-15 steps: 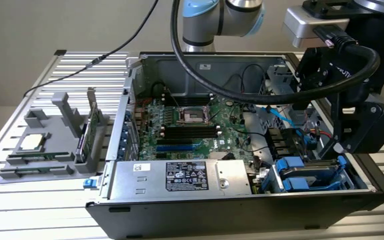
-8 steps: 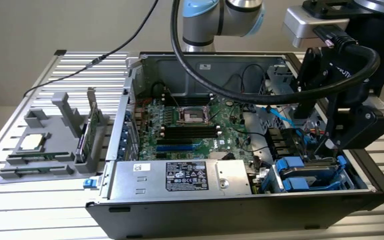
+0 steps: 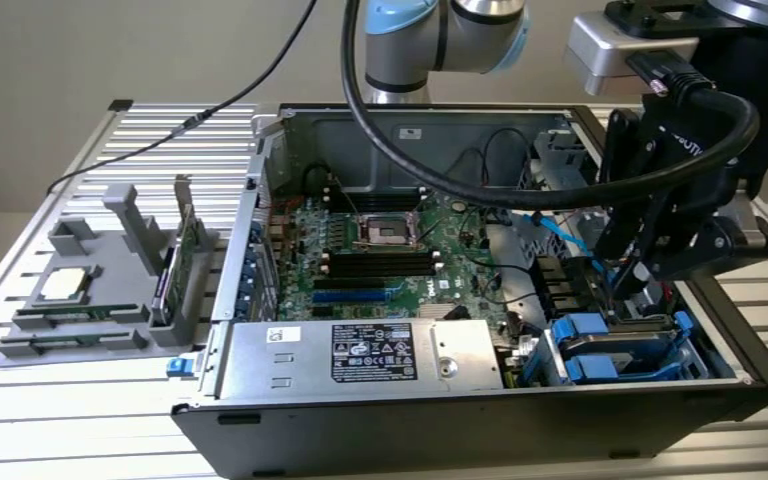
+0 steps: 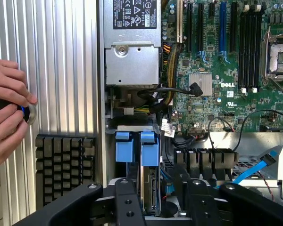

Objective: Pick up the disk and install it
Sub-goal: 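Insert the disk into the insertion slot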

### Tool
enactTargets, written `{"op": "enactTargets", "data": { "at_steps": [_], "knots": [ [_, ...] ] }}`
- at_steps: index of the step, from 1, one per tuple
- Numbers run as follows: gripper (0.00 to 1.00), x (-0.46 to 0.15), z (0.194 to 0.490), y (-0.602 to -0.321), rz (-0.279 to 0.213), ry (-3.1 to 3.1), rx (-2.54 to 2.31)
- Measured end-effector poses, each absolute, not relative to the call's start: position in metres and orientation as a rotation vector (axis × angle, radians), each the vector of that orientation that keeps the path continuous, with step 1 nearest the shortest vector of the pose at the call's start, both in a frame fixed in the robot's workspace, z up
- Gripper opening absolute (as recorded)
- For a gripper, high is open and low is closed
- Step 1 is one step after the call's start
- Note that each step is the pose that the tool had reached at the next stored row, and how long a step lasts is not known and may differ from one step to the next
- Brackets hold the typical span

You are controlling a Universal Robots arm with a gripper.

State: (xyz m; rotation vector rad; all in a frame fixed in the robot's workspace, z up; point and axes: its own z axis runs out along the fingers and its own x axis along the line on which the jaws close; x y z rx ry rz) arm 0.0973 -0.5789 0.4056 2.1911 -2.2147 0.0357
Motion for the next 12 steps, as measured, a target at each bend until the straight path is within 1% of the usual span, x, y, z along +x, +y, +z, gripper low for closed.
{"op": "enactTargets", "data": {
  "at_steps": [1,2,3,4,12],
  "knots": [
    [0.42,0.097,0.405,-0.579,0.036,-2.215,2.191],
    [0.36,0.097,0.405,-0.579,0.036,-2.215,2.191],
    [0.36,0.097,0.405,-0.579,0.035,-2.215,2.191],
    [0.3,0.097,0.404,-0.579,0.036,-2.215,2.191],
    [0.3,0.097,0.392,-0.579,0.04,-2.212,2.189]
  ]
}}
